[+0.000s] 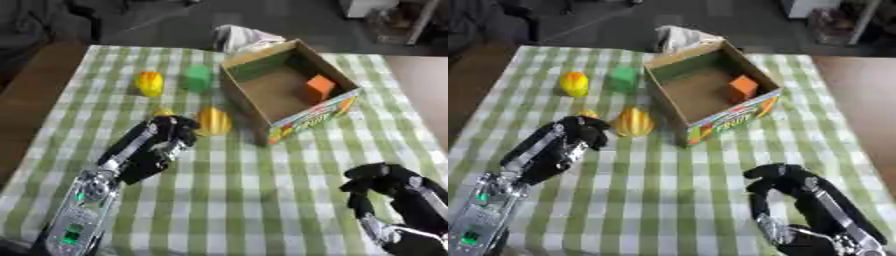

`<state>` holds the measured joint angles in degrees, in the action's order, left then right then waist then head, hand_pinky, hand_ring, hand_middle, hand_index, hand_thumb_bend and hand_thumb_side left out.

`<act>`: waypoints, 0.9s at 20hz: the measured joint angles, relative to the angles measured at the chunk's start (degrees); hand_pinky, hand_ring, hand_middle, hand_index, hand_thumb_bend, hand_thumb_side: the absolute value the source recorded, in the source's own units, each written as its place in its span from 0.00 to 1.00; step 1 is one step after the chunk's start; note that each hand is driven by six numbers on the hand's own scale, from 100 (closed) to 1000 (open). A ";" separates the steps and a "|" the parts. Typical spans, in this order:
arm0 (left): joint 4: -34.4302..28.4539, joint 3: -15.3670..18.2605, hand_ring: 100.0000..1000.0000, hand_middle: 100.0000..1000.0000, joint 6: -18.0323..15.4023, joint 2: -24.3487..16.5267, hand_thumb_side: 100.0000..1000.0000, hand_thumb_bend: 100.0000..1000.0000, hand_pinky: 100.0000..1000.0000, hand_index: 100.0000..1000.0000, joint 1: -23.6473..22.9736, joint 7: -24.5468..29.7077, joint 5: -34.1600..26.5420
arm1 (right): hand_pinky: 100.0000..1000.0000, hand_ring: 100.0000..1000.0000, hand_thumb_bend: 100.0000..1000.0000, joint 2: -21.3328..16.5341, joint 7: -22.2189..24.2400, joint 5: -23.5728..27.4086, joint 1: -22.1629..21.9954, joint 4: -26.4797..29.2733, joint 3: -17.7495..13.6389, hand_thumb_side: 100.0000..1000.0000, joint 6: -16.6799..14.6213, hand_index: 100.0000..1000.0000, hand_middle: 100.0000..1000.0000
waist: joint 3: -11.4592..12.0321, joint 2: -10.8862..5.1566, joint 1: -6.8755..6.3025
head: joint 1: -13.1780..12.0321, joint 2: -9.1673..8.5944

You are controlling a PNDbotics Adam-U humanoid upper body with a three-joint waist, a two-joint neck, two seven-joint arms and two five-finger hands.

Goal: Pick up objects on the table and place them in the box.

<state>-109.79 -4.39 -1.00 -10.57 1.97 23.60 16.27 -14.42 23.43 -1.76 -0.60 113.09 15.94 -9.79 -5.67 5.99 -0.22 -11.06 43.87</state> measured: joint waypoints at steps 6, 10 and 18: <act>-0.61 1.35 0.64 0.58 -1.13 -1.27 0.55 0.00 0.62 0.78 0.30 -1.25 2.32 | 0.64 0.43 0.00 0.00 -0.03 -0.02 -0.01 0.00 0.00 0.02 -0.02 0.71 0.36 | -0.17 -0.04 0.00 | 0.08 0.00; -2.36 3.07 0.71 0.69 -3.48 -8.51 0.32 0.00 0.70 0.84 1.62 -2.51 7.98 | 0.64 0.43 0.00 0.00 -0.07 -0.08 -0.24 0.00 -0.01 0.02 -0.04 0.71 0.36 | -0.25 -0.11 -0.13 | 0.44 0.00; 0.20 1.76 0.75 0.78 -9.88 -24.97 0.35 0.35 0.79 0.92 3.33 6.37 25.23 | 0.64 0.43 0.00 0.00 -0.23 -0.18 -0.45 -0.05 -0.02 0.02 -0.20 0.71 0.36 | -0.71 -0.19 -0.73 | 0.88 0.00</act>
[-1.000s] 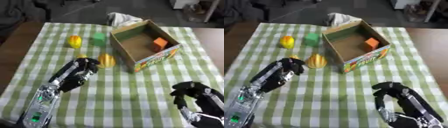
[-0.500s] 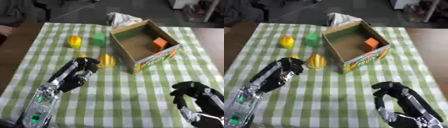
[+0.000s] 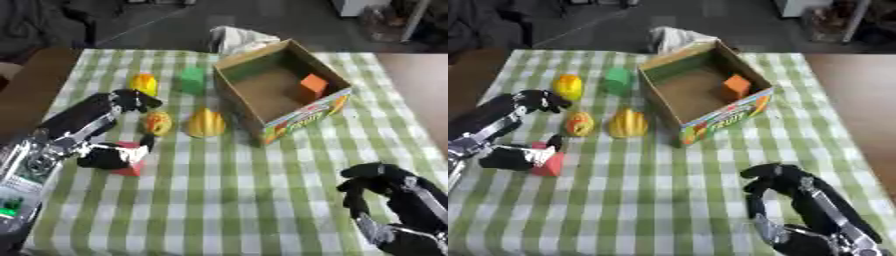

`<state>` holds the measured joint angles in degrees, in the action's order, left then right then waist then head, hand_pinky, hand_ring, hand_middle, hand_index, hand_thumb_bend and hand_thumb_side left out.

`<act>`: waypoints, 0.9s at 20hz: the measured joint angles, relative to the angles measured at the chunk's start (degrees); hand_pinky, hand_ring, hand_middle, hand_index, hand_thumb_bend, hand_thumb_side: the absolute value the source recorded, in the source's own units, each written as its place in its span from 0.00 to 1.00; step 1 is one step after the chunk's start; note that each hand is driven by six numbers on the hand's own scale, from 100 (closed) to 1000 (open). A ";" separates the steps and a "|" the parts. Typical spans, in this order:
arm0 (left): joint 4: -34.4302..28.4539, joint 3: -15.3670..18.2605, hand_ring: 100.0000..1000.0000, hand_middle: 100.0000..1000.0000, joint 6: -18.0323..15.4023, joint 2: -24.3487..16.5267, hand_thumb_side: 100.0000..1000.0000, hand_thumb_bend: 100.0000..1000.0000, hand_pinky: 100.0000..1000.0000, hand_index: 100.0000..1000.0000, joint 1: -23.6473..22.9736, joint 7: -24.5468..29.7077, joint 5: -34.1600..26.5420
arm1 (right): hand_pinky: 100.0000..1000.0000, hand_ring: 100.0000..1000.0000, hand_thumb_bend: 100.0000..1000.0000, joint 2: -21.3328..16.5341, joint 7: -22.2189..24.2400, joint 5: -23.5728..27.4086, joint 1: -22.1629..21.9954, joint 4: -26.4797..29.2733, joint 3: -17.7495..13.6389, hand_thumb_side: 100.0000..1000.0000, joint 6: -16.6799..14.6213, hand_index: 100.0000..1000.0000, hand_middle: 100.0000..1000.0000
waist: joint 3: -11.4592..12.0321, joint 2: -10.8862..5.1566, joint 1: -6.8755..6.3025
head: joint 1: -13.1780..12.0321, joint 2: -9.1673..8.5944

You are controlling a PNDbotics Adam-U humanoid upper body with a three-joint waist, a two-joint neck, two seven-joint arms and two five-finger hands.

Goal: Pick up objects on the table and place them in the box.

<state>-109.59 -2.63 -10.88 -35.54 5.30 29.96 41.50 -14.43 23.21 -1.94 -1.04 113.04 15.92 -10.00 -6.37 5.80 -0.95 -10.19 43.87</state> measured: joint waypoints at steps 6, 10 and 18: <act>4.37 -1.41 0.75 0.80 -2.38 -4.48 0.33 0.56 0.81 0.94 1.81 3.87 8.83 | 0.64 0.43 0.00 -0.02 -0.03 -0.13 -0.01 -0.01 0.01 0.02 -0.05 0.71 0.36 | -0.24 0.01 -0.05 | 0.23 0.00; 7.05 -1.63 0.75 0.81 -2.24 -4.62 0.37 0.56 0.81 0.95 2.41 3.29 12.76 | 0.64 0.43 0.00 -0.02 -0.01 -0.15 -0.01 -0.02 0.01 0.02 -0.06 0.71 0.36 | -0.32 0.01 -0.05 | 0.25 0.00; 12.22 -2.50 0.74 0.80 -1.95 -4.06 0.33 0.53 0.80 0.95 3.36 2.91 16.01 | 0.64 0.43 0.00 -0.02 0.01 -0.15 -0.01 -0.02 0.01 0.02 -0.07 0.71 0.36 | -0.40 0.01 0.00 | 0.27 0.00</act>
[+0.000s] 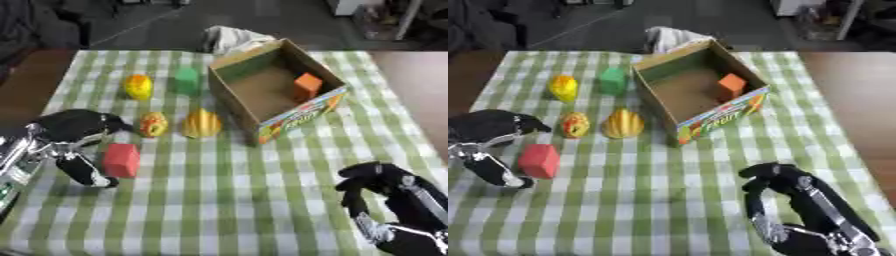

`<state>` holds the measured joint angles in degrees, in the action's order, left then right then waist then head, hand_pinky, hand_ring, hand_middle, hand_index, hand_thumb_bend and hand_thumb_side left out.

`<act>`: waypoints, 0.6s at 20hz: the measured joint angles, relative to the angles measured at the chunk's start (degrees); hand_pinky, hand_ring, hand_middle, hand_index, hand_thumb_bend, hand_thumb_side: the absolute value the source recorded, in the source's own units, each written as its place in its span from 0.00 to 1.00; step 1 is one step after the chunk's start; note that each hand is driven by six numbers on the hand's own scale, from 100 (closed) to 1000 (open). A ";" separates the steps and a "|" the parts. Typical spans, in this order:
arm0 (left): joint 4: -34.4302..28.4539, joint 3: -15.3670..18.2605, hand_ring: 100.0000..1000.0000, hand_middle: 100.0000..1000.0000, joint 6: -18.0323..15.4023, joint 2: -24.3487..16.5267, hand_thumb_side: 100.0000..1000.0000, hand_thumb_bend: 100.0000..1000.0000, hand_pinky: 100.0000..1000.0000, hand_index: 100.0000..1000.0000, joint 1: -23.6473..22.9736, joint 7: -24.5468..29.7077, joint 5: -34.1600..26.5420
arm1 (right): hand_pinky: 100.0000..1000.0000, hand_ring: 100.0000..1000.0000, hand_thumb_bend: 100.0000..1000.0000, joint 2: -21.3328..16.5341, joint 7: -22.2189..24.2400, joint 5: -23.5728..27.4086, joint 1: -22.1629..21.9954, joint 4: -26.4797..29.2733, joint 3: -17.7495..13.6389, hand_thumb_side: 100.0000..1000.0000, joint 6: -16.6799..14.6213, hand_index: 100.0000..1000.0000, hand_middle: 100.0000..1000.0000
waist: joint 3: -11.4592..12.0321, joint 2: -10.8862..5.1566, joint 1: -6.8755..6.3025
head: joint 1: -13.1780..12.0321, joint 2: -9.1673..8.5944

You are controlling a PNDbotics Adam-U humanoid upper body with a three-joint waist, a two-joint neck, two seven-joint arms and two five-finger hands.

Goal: Pick up objects on the table and place them in the box.

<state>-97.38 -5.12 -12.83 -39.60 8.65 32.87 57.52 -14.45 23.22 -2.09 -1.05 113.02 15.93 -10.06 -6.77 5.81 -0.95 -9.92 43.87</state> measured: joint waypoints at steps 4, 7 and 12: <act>2.22 0.00 0.73 0.79 1.21 0.97 0.26 0.46 0.78 0.94 0.59 -2.89 0.48 | 0.64 0.43 0.00 0.00 0.01 0.00 0.00 0.00 0.00 0.02 0.01 0.71 0.36 | 0.01 0.01 0.09 | 0.02 0.00; 4.11 -0.20 0.72 0.77 1.69 1.66 0.23 0.36 0.76 0.92 0.97 -5.19 0.29 | 0.64 0.43 0.00 -0.01 0.04 0.00 -0.01 0.00 0.01 0.02 0.02 0.71 0.36 | 0.02 0.02 0.28 | 0.02 0.00; 6.61 -0.68 0.61 0.59 1.29 2.59 0.20 0.24 0.71 0.78 1.05 -7.17 -2.40 | 0.64 0.43 0.00 -0.01 0.09 0.00 -0.01 0.00 0.01 0.02 0.08 0.71 0.36 | 0.02 0.04 0.33 | 0.04 0.00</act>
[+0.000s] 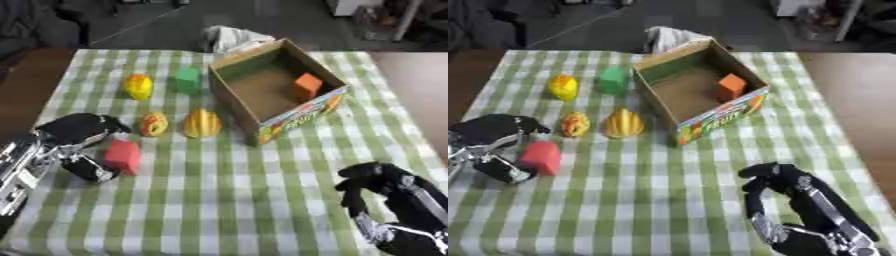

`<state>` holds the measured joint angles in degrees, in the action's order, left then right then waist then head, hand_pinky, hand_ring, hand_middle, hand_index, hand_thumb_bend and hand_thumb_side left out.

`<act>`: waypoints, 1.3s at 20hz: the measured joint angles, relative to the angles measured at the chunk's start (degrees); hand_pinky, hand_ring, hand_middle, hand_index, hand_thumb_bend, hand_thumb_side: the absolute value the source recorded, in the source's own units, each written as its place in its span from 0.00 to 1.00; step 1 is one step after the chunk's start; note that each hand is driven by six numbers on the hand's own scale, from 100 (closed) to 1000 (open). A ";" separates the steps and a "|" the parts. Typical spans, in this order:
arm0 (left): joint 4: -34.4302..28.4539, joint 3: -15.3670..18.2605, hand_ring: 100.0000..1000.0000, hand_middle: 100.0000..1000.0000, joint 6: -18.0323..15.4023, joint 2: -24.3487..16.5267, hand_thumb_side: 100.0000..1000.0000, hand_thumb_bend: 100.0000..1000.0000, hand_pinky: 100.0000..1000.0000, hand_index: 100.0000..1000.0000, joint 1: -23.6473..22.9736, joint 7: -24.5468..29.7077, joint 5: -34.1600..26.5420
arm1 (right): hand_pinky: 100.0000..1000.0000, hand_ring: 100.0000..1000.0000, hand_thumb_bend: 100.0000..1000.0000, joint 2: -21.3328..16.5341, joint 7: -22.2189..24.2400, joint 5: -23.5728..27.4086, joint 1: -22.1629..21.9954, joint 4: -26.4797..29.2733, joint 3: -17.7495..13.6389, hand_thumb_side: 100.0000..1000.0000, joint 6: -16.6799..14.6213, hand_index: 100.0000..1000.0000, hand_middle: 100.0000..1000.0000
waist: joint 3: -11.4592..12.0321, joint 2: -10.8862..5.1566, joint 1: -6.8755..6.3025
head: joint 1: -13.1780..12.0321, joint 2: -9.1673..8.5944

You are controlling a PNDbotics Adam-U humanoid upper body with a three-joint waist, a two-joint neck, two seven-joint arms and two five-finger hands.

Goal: Pick up objects on the table and place them in the box.

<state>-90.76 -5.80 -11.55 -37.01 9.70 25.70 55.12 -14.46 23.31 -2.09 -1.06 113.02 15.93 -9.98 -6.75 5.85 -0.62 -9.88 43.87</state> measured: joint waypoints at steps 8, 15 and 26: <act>-5.05 1.69 0.51 0.43 -0.90 -0.04 0.14 0.14 0.66 0.63 0.67 -1.00 -6.41 | 0.64 0.43 0.00 -0.01 0.02 0.00 0.00 0.00 0.00 0.02 0.02 0.71 0.36 | 0.17 0.00 0.01 | 0.40 0.00; -11.15 1.98 0.51 0.42 -0.84 -3.43 0.10 0.07 0.64 0.62 10.14 -4.80 -14.67 | 0.64 0.43 0.00 -0.23 0.30 0.00 -0.02 -0.01 0.15 0.02 0.01 0.71 0.36 | -0.05 -0.25 -0.14 | 0.45 0.00; 9.59 -10.99 0.55 0.47 -6.27 3.42 0.11 0.23 0.66 0.68 34.86 -6.81 -15.18 | 0.64 0.43 0.00 -0.39 1.11 0.32 0.04 -0.02 0.88 0.02 0.01 0.71 0.36 | -3.02 0.22 0.63 | 0.20 0.00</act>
<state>-81.18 -16.79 -17.82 -33.59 44.56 18.90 39.94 -14.85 24.42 -1.77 -1.02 113.00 16.81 -9.98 -9.77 6.07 0.01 -9.68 43.87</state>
